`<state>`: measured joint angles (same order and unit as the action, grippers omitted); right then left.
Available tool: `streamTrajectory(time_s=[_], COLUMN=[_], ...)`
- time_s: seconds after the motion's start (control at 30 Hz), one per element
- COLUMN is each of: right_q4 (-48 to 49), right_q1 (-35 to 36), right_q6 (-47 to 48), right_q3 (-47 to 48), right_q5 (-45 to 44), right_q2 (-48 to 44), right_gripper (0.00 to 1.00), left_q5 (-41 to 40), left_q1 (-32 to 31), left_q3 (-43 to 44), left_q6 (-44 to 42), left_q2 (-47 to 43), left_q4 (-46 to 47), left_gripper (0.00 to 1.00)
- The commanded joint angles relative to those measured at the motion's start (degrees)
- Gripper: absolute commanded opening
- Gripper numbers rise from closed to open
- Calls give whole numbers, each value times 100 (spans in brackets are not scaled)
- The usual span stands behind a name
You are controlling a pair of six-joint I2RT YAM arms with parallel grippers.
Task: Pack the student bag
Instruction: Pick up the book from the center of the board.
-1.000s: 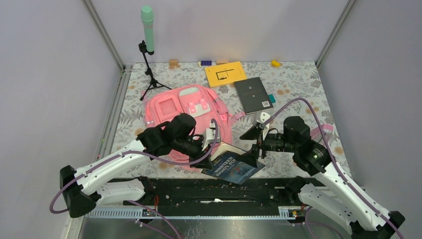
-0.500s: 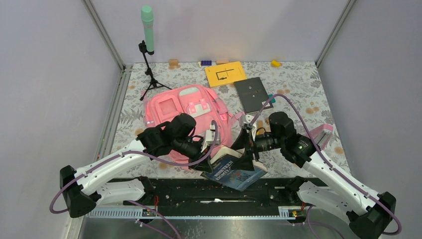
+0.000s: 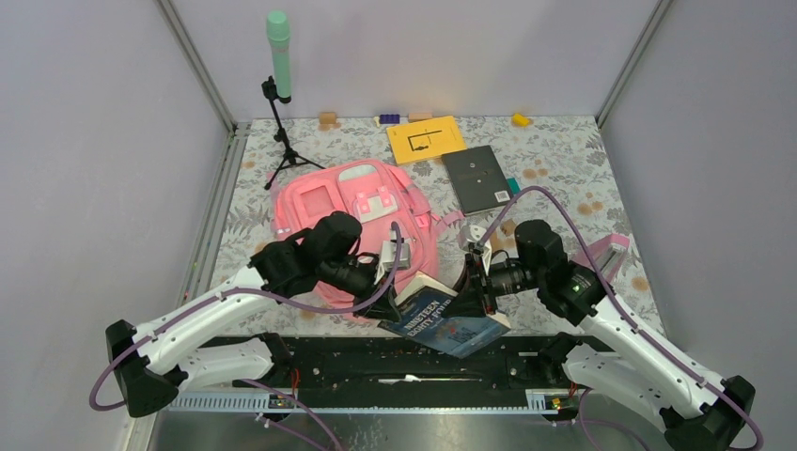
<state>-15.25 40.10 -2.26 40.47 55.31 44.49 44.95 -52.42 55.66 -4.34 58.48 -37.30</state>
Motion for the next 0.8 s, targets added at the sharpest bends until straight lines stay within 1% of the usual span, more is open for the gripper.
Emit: streamTrajectory(time_s=[0.0, 0.1, 0.13, 0.17, 0.2, 0.23, 0.27, 0.3, 0.33, 0.37, 0.47, 0.57, 0.67, 0.77], right_q4=[-44, 138, 213, 286, 329, 329, 331, 338, 349, 349, 343, 275, 87, -170], right_q1=[55, 57, 60, 60, 53, 46, 40, 32, 31, 12, -153, -505, -761, -857], right_q6=[-190, -298, -414, -466, -549, -659, -692, -707, -728, -771, -927, -1200, -1357, -1501], right_q3=[136, 152, 146, 150, 158, 176, 178, 158, 136, 96, -46, -189, -208, -110], right_q5=[-88, -440, -657, -887, -1248, -1615, -1972, -2276, -2577, -2957, -3876, -4409, -4735, -5244], right_q2=[19, -34, -75, -123, -182, -248, -327, -427, -538, -693, -1032, -1264, -1322, -1245], right_gripper=[0, 0, 0, 0, 0, 0, 0, 0, 0, 0, 0, 0, 0, 0], left_q5=[67, -243, -432, -533, -706, -967, -1169, -1404, -1590, -1770, -2521, -3096, -3017, -2948], left_q1=[60, 66, 66, 67, 70, 72, 72, 66, 70, 73, 70, 71, 70, 72], left_q3=[165, 178, 186, 190, 197, 206, 208, 216, 236, 261, 251, 177, 200, 274], left_q6=[-2, 18, 24, 38, 50, 62, 79, 86, 79, 20, -66, -110, -156, -51], left_q2=[-143, -188, -212, -245, -267, -301, -342, -381, -408, -423, -410, -187, 298, 783], left_q4=[873, 874, 872, 888, 891, 887, 890, 887, 864, 817, 785, 725, 581, 566], left_gripper=[0, 0, 7, 24, 49, 70, 82, 90, 97, 99, 99, 99, 99, 99])
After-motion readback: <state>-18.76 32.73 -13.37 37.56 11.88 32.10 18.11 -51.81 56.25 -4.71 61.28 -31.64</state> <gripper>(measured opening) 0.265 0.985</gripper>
